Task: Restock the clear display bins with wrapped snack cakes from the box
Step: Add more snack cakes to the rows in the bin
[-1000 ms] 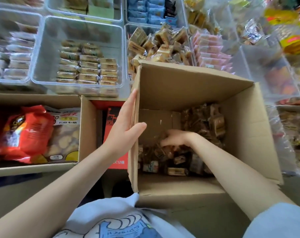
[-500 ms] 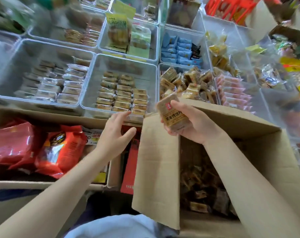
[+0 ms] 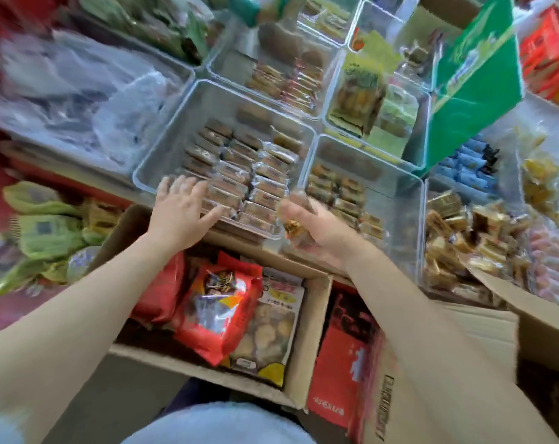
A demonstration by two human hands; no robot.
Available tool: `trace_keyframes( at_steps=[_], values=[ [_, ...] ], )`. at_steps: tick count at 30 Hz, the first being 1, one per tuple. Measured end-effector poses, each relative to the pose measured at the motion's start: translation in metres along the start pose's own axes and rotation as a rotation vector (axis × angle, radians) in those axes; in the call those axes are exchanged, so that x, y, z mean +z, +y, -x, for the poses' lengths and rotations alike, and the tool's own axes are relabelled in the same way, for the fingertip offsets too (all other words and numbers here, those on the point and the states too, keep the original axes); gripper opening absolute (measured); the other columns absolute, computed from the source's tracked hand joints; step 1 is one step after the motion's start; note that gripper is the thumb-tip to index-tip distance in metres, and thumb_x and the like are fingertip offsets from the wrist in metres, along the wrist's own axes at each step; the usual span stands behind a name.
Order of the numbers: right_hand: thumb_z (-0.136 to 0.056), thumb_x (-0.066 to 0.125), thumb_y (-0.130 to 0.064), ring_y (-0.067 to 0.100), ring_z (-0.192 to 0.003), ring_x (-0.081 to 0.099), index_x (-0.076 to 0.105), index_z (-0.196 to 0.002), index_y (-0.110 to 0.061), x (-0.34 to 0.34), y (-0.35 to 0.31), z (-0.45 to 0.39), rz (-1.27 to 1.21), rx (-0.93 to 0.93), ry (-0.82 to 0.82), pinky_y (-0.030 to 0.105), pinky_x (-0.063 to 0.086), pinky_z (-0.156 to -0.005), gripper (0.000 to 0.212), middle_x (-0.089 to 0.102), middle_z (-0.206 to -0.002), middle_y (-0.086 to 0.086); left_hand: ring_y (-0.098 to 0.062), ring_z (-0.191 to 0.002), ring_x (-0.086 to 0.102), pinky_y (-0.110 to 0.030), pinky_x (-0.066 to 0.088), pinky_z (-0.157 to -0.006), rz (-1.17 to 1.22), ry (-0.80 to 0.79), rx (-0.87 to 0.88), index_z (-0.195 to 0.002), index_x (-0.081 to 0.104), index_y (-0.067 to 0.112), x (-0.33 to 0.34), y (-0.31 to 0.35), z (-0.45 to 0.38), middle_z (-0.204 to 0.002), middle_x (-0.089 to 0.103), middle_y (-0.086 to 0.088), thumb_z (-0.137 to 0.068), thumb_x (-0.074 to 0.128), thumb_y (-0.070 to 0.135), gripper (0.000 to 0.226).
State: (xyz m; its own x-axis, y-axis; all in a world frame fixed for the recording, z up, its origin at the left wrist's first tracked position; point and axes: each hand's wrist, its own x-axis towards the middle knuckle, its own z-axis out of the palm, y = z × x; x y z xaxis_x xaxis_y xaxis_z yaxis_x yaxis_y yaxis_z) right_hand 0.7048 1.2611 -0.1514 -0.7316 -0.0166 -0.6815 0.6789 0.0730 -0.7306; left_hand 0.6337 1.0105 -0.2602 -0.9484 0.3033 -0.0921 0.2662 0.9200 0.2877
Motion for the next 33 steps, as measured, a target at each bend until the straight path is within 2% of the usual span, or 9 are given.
trace_keyframes(
  at_steps=[2,5,8,13,17,22,27,29,33],
  values=[
    [-0.08,0.076,-0.05,0.019,-0.076,0.061,0.041,-0.137,-0.017,0.014,-0.014,-0.024,0.175,-0.026,0.096,0.036,0.053,-0.072,0.074,0.068,-0.101,0.004,-0.033,-0.132,0.047,-0.047,0.02,-0.116,-0.005,0.0,0.027,-0.139,0.055,0.011,0.003,-0.012,0.0,-0.137,0.058,-0.015,-0.09,0.025,0.068,0.081],
    [-0.09,0.069,-0.035,0.017,-0.082,0.064,0.047,-0.127,-0.012,0.03,-0.04,-0.062,0.454,-0.173,0.259,0.038,0.058,-0.078,0.049,0.065,-0.096,0.0,-0.031,-0.128,0.05,-0.045,0.026,-0.109,-0.008,-0.008,0.055,-0.143,0.051,0.014,0.005,-0.017,0.001,-0.137,0.06,-0.01,-0.093,0.022,0.066,0.078],
    [-0.092,0.069,-0.024,0.015,-0.092,0.058,0.06,-0.114,-0.013,0.046,-0.063,-0.104,0.698,-0.421,0.359,0.025,0.047,-0.078,0.026,0.063,-0.103,0.0,-0.03,-0.122,0.052,-0.044,0.026,-0.106,-0.022,-0.029,0.07,-0.148,0.047,0.016,0.007,-0.021,-0.001,-0.132,0.063,-0.006,-0.093,0.016,0.069,0.082],
    [-0.093,0.066,-0.016,0.018,-0.111,0.058,0.056,-0.135,-0.019,0.073,-0.079,-0.167,0.958,-0.637,0.409,0.025,0.042,-0.095,0.043,0.065,-0.121,0.003,-0.027,-0.113,0.053,-0.043,0.027,-0.104,0.002,0.012,0.101,-0.148,0.047,0.02,0.013,-0.024,-0.004,-0.123,0.064,0.0,-0.093,0.019,0.069,0.079],
    [-0.097,0.057,-0.015,0.031,-0.121,0.054,0.048,-0.143,-0.019,0.084,-0.069,-0.197,1.315,-0.506,0.327,0.041,0.045,-0.097,0.047,0.059,-0.129,0.011,-0.028,-0.109,0.054,-0.043,0.029,-0.103,-0.011,0.037,0.116,-0.146,0.05,0.02,0.016,-0.023,-0.004,-0.118,0.063,-0.001,-0.095,0.024,0.065,0.073],
    [-0.107,0.031,-0.043,0.034,-0.126,0.052,0.039,-0.148,-0.013,0.085,-0.048,-0.197,1.358,-0.423,0.265,0.045,0.042,-0.1,0.052,0.056,-0.136,0.014,-0.027,-0.108,0.055,-0.042,0.028,-0.102,-0.018,0.054,0.13,-0.144,0.052,0.021,0.015,-0.022,-0.004,-0.116,0.064,-0.001,-0.096,0.027,0.063,0.069],
    [-0.101,0.014,-0.064,0.031,-0.15,0.019,-0.007,-0.159,-0.013,0.084,-0.018,-0.191,1.617,-0.341,0.305,0.051,0.016,-0.12,0.08,0.019,-0.164,0.017,-0.026,-0.111,0.054,-0.042,0.027,-0.104,-0.014,0.049,0.118,-0.146,0.05,0.022,0.014,-0.021,-0.003,-0.12,0.063,-0.001,-0.096,0.025,0.064,0.07],
    [-0.1,0.008,-0.064,0.028,-0.154,0.002,-0.011,-0.158,-0.013,0.085,-0.02,-0.193,1.661,-0.332,0.308,0.051,0.003,-0.123,0.08,0.003,-0.167,0.013,-0.027,-0.113,0.053,-0.042,0.027,-0.105,-0.012,0.046,0.113,-0.148,0.048,0.022,0.013,-0.021,-0.003,-0.122,0.063,-0.001,-0.096,0.025,0.064,0.071],
    [-0.102,0.008,-0.061,0.027,-0.154,-0.007,-0.007,-0.158,-0.009,0.088,-0.014,-0.171,1.716,-0.341,0.26,0.051,-0.002,-0.124,0.078,-0.007,-0.167,0.012,-0.027,-0.118,0.051,-0.043,0.026,-0.107,-0.013,0.022,0.087,-0.15,0.043,0.023,0.01,-0.018,-0.002,-0.127,0.061,-0.002,-0.094,0.022,0.066,0.073]
  ],
)
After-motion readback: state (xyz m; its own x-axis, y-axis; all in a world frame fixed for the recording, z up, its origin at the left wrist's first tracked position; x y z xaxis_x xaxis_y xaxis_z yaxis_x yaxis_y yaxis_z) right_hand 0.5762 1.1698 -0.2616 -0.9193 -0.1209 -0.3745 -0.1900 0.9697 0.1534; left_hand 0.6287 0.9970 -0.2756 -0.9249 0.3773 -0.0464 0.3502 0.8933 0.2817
